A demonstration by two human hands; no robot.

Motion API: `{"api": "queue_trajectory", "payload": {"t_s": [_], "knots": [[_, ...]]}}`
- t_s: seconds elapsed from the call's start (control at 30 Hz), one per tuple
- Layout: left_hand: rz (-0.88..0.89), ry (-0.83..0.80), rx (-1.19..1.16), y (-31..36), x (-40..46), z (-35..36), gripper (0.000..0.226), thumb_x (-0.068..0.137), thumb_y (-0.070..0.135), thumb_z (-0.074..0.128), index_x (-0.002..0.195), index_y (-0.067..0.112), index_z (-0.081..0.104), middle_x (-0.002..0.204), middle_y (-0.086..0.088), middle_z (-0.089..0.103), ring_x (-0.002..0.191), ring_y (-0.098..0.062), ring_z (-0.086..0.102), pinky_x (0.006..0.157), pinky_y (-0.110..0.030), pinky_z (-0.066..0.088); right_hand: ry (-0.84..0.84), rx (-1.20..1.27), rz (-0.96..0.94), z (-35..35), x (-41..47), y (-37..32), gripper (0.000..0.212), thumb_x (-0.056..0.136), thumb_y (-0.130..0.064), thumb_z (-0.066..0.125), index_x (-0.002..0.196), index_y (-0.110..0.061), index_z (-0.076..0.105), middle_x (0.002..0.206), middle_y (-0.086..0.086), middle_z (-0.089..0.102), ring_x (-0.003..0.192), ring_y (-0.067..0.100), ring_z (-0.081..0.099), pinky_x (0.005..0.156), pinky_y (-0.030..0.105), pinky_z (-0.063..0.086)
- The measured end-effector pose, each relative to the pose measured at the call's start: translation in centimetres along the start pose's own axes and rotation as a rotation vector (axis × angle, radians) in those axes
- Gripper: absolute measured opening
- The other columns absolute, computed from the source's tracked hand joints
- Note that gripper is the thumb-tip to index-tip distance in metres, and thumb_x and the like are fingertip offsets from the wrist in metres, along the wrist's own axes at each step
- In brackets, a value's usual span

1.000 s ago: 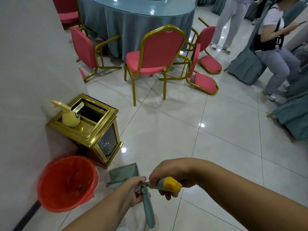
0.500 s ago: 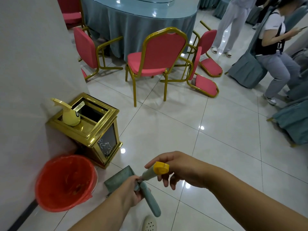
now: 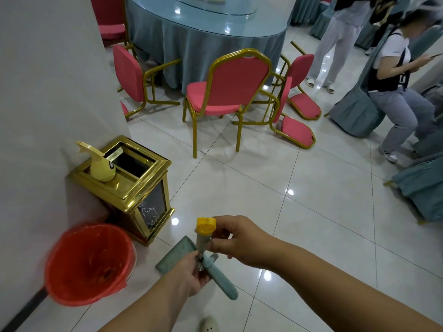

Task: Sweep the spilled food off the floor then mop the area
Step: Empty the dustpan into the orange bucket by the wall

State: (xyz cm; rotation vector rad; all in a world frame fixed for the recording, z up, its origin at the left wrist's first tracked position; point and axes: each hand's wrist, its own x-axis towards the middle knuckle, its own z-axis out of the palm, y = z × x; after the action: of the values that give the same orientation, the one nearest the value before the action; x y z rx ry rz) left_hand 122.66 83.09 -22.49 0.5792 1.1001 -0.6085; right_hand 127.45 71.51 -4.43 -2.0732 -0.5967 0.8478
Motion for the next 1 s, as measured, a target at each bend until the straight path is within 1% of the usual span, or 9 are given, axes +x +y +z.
{"api": "queue_trajectory", "payload": {"t_s": [0.13,0.2,0.3,0.33,0.43,0.57,0.73,0.9,1.0], "knots": [[-0.004,-0.038,0.029,0.1,-0.1,0.6,0.037,0.091,0.029,0.060,0.114,-0.001,0.056,0.112,-0.023,0.063,0.103,-0.033,0.061,0.077,-0.044,0.055,0.001,-0.037,0.014,-0.3,-0.2,0.7,0.028,0.089,-0.016,0.062,0.116,-0.022,0.065,0.093,0.012,0.067,0.076,0.014,0.055,0.070,0.036,0.052],[0.012,-0.068,0.116,0.2,-0.2,0.8,0.029,0.092,0.025,0.058,0.108,0.001,0.058,0.095,-0.017,0.065,0.096,-0.028,0.060,0.089,-0.041,0.051,0.013,-0.045,0.014,-0.5,-0.5,1.0,0.028,0.090,-0.016,0.061,0.118,-0.019,0.065,0.095,0.007,0.068,0.077,0.012,0.056,0.070,0.031,0.051],[0.122,-0.012,0.301,0.4,-1.3,1.1,0.024,0.093,0.026,0.054,0.095,0.003,0.061,0.075,-0.015,0.071,0.076,-0.024,0.064,0.066,-0.032,0.055,0.025,-0.059,0.007,-1.0,-0.9,1.3,0.027,0.090,-0.016,0.061,0.118,-0.017,0.063,0.083,-0.006,0.063,0.072,0.009,0.054,0.067,0.025,0.051],[0.165,-0.004,0.356,0.6,-1.5,1.2,0.028,0.093,0.032,0.053,0.100,0.006,0.062,0.086,-0.016,0.072,0.082,-0.025,0.064,0.068,-0.033,0.055,0.032,-0.061,0.011,-1.1,-1.0,1.4,0.026,0.090,-0.016,0.061,0.116,-0.017,0.062,0.082,-0.007,0.061,0.072,0.010,0.054,0.067,0.027,0.052],[0.277,-0.029,0.474,0.6,-1.8,1.4,0.041,0.094,0.048,0.043,0.105,0.014,0.065,0.117,-0.018,0.061,0.106,-0.032,0.055,0.095,-0.044,0.043,0.066,-0.023,0.023,-1.4,-1.4,1.8,0.032,0.089,-0.014,0.062,0.119,-0.024,0.058,0.083,-0.007,0.062,0.070,0.008,0.055,0.062,0.023,0.053],[0.379,0.005,0.511,-0.1,-1.8,2.2,0.052,0.089,0.065,0.036,0.102,0.026,0.069,0.121,-0.013,0.060,0.116,-0.029,0.051,0.108,-0.053,0.032,0.107,0.023,0.025,-1.1,-1.5,2.6,0.040,0.089,-0.010,0.060,0.127,-0.025,0.054,0.070,-0.014,0.057,0.064,0.005,0.056,0.053,0.011,0.047],[0.473,0.051,0.434,-0.8,-3.7,2.2,0.056,0.095,0.060,0.024,0.105,0.029,0.070,0.128,0.001,0.060,0.130,-0.026,0.042,0.112,-0.054,0.023,0.233,0.127,0.161,0.9,-1.2,3.7,0.047,0.090,-0.007,0.057,0.132,-0.027,0.049,0.086,-0.001,0.060,0.072,0.013,0.061,0.056,0.016,0.052],[0.548,0.023,0.378,-1.0,-6.7,0.2,0.059,0.097,0.056,0.018,0.098,0.035,0.073,0.131,0.004,0.055,0.127,-0.020,0.039,0.112,-0.048,0.027,0.362,0.294,0.407,3.5,-1.4,4.7,0.015,0.094,-0.006,0.051,0.105,-0.015,0.056,0.094,0.008,0.059,0.073,0.018,0.061,0.058,0.022,0.053],[0.600,0.024,0.308,-1.3,-8.1,-1.9,0.059,0.098,0.054,0.020,0.100,0.029,0.073,0.116,0.004,0.063,0.110,-0.015,0.052,0.094,-0.038,0.044,0.337,0.299,0.460,5.3,-1.5,4.3,0.016,0.096,-0.006,0.047,0.090,-0.012,0.060,0.085,0.010,0.060,0.068,0.020,0.057,0.060,0.027,0.053]]}}
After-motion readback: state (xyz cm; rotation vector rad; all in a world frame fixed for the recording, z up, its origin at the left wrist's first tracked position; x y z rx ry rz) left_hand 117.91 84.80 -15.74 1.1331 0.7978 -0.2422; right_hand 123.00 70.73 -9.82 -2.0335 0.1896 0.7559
